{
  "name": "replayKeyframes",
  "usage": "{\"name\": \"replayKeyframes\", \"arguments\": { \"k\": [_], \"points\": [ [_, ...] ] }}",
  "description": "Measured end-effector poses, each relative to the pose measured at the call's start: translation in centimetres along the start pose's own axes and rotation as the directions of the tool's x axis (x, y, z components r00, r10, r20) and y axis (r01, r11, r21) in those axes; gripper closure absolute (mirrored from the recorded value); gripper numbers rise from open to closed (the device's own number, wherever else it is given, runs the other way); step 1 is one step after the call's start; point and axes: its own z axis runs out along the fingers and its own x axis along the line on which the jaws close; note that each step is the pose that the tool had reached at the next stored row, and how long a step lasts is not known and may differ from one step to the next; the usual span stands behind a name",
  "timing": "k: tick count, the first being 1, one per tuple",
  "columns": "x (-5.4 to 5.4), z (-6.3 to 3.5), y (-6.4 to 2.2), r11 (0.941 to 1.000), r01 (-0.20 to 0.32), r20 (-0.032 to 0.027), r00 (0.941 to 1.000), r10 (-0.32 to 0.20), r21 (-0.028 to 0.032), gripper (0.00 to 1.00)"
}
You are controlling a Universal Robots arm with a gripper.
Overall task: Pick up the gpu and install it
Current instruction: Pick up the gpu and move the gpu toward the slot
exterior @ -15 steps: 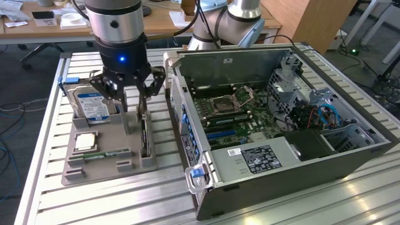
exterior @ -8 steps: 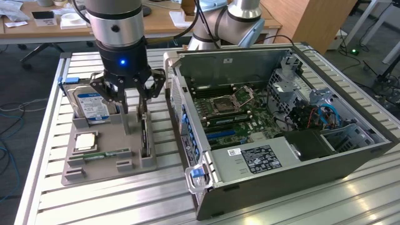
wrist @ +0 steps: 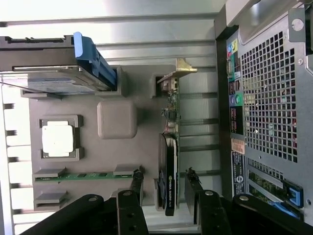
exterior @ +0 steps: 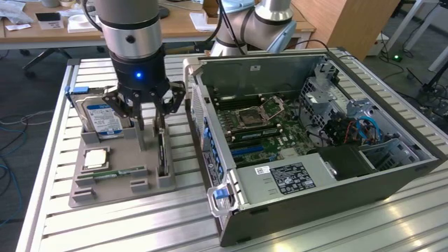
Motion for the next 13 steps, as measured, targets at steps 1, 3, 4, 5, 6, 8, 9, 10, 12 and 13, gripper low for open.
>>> {"name": "replayKeyframes", "arguments": {
  "k": [1,3,4,5,6,8,9,10,12,13],
  "points": [
    [0.00,0.09,0.00,1.0000,0.000,0.0000,1.0000,0.000,-0.0001,0.53],
    [0.00,0.26,-0.01,1.0000,0.000,-0.0001,1.0000,0.000,0.0000,0.53],
    [-0.03,0.31,0.00,1.0000,0.000,-0.0001,1.0000,0.000,0.0001,0.53],
    [-0.12,0.35,0.00,1.0000,0.000,-0.0002,1.0000,0.000,0.0001,0.53],
    [-0.20,0.40,0.01,1.0000,0.000,-0.0001,1.0000,0.000,-0.0001,0.53],
    [-0.32,0.46,0.01,1.0000,0.000,0.0000,1.0000,0.000,-0.0001,0.53],
    [-0.34,0.46,0.01,1.0000,0.000,0.0000,1.0000,0.000,0.0000,0.53],
    [-0.34,0.46,0.01,1.0000,0.000,0.0000,1.0000,0.000,0.0000,0.53],
    [-0.34,0.52,0.01,1.0000,0.000,0.0001,1.0000,0.000,-0.0001,0.53],
    [-0.35,0.63,0.00,1.0000,0.000,0.0000,1.0000,0.000,-0.0001,0.53]
  ]
}}
